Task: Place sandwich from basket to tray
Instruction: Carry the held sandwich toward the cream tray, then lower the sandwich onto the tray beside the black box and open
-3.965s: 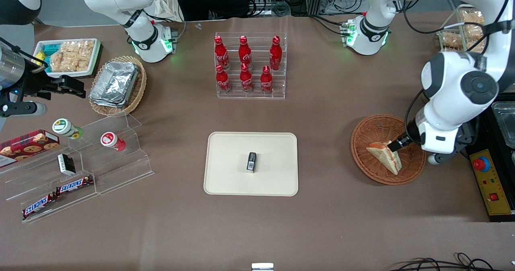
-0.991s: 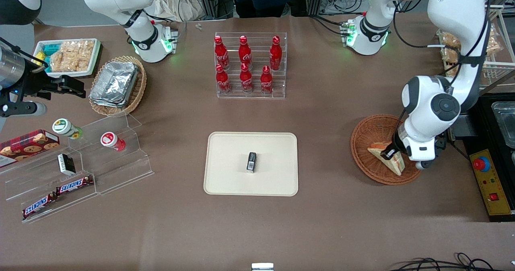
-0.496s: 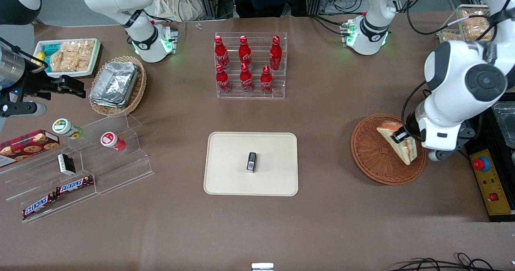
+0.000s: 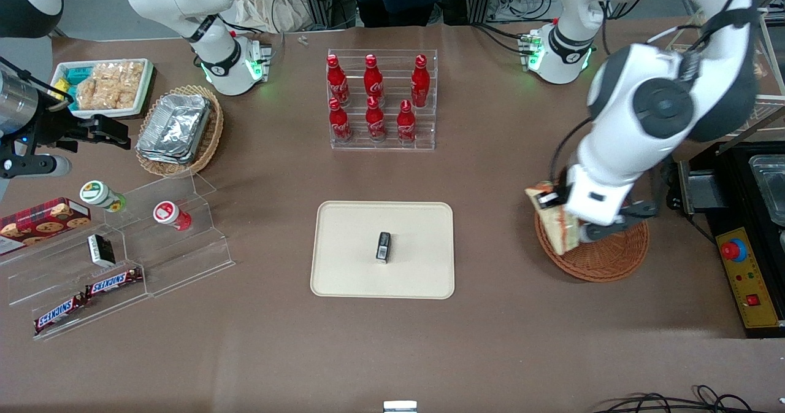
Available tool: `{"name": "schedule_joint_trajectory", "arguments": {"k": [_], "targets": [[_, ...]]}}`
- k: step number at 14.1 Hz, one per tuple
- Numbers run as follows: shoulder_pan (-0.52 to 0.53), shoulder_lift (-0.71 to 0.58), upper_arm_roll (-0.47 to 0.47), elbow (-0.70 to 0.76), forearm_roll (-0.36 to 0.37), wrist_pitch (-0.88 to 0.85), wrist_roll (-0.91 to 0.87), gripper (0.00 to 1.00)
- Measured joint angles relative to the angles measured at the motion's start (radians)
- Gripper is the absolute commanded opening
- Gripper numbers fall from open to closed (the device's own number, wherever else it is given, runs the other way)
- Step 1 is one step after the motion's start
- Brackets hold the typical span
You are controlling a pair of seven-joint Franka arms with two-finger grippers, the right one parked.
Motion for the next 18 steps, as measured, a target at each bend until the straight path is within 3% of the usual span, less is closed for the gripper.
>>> {"name": "schedule_joint_trajectory", "arguments": {"k": [7, 10, 15, 18], "targets": [[-0.214, 0.429, -0.003, 0.297, 0.037, 0.122, -0.033, 0.28], [-0.256, 0.493, -0.003, 0.319, 0.045, 0.168, -0.037, 0.29], [-0.274, 0.543, -0.002, 0.305, 0.194, 0.262, -0.04, 0.3], [-0.278, 0.56, -0.003, 0.288, 0.213, 0.305, -0.037, 0.3]]}}
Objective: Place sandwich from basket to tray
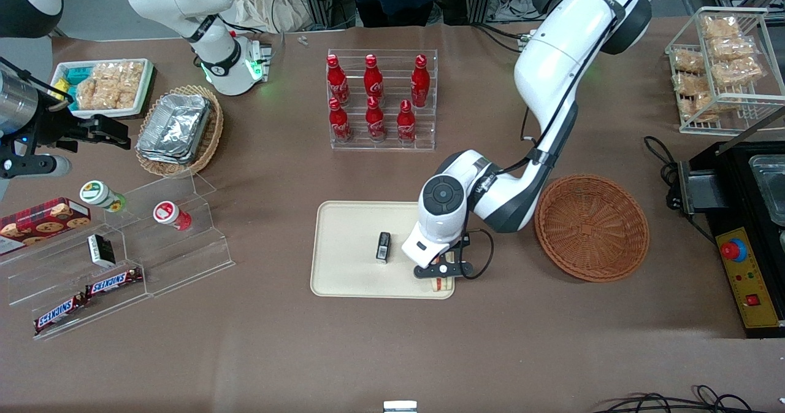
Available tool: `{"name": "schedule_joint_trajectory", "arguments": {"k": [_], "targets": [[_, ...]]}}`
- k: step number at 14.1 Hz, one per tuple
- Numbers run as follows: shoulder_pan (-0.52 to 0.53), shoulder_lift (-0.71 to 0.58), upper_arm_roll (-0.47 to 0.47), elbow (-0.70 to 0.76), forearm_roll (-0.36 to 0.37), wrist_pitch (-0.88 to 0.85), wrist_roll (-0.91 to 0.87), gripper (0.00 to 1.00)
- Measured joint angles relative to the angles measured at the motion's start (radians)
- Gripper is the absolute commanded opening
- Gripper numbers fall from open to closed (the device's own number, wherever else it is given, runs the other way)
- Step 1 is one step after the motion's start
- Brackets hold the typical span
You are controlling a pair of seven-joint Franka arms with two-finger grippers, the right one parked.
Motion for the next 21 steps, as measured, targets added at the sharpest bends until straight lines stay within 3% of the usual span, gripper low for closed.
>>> {"name": "schedule_joint_trajectory", "arguments": {"k": [3, 4, 5, 6, 7, 14, 18, 21], "targets": [[-0.018, 0.002, 0.0, -0.002, 0.001, 0.001, 0.001, 0.32], [-0.022, 0.002, 0.0, -0.003, 0.001, 0.001, 0.001, 0.4], [-0.025, 0.002, 0.0, -0.004, 0.001, 0.001, 0.001, 0.71], [-0.027, 0.003, 0.0, -0.005, 0.001, 0.001, 0.001, 0.92], [-0.029, 0.003, 0.0, -0.006, 0.001, 0.001, 0.001, 1.0], [-0.023, -0.04, 0.001, 0.01, -0.016, -0.008, -0.007, 1.0], [0.005, -0.231, 0.007, -0.01, -0.066, -0.113, -0.01, 0.99], [0.09, -0.408, 0.009, -0.132, -0.1, -0.135, -0.005, 0.99]]}}
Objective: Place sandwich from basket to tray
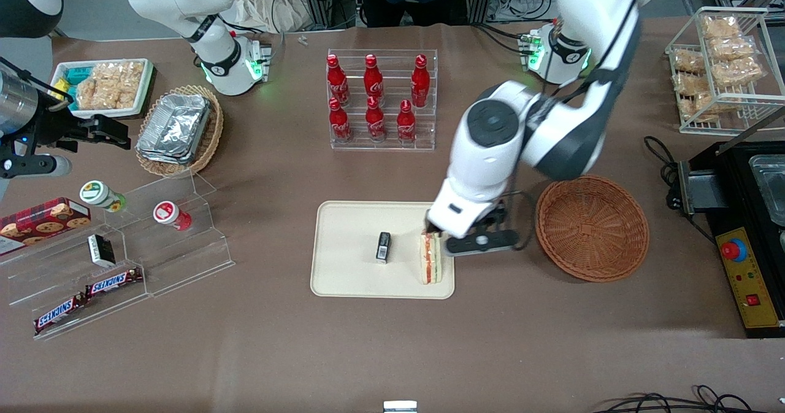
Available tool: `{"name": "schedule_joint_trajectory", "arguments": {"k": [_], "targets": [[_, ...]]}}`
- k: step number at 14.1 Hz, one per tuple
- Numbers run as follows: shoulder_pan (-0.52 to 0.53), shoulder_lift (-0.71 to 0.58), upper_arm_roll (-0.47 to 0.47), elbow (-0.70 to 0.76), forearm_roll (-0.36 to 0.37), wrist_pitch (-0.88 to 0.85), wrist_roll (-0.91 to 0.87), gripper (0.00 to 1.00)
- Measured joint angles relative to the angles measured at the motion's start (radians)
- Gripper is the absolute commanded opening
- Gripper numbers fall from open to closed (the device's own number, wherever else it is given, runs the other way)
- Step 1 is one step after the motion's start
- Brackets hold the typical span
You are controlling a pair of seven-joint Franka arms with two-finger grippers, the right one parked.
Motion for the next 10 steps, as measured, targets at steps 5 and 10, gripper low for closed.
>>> {"name": "schedule_joint_trajectory", "arguments": {"k": [5, 10], "targets": [[0.099, -0.253, 0.003, -0.235, -0.057, -0.018, 0.002, 0.98], [0.25, -0.39, 0.012, -0.284, -0.127, -0.171, 0.236, 0.98]]}}
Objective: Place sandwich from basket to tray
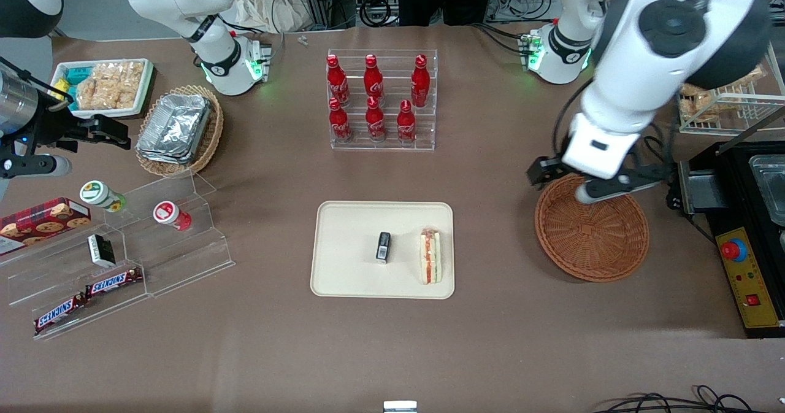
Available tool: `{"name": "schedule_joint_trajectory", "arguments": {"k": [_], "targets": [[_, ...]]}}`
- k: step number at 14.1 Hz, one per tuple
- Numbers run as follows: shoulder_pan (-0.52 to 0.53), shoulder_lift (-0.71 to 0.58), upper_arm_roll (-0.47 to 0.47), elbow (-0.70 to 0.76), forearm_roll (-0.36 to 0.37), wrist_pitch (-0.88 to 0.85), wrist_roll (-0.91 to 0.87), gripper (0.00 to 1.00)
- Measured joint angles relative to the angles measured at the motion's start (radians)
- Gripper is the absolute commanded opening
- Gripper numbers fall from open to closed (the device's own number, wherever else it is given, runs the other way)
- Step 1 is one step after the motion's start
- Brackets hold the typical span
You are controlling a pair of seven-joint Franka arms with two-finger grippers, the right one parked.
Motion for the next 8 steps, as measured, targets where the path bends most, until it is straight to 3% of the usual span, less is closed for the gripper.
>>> {"name": "schedule_joint_trajectory", "arguments": {"k": [8], "targets": [[0.18, -0.023, 0.005, 0.01, -0.018, -0.066, 0.372, 0.99]]}}
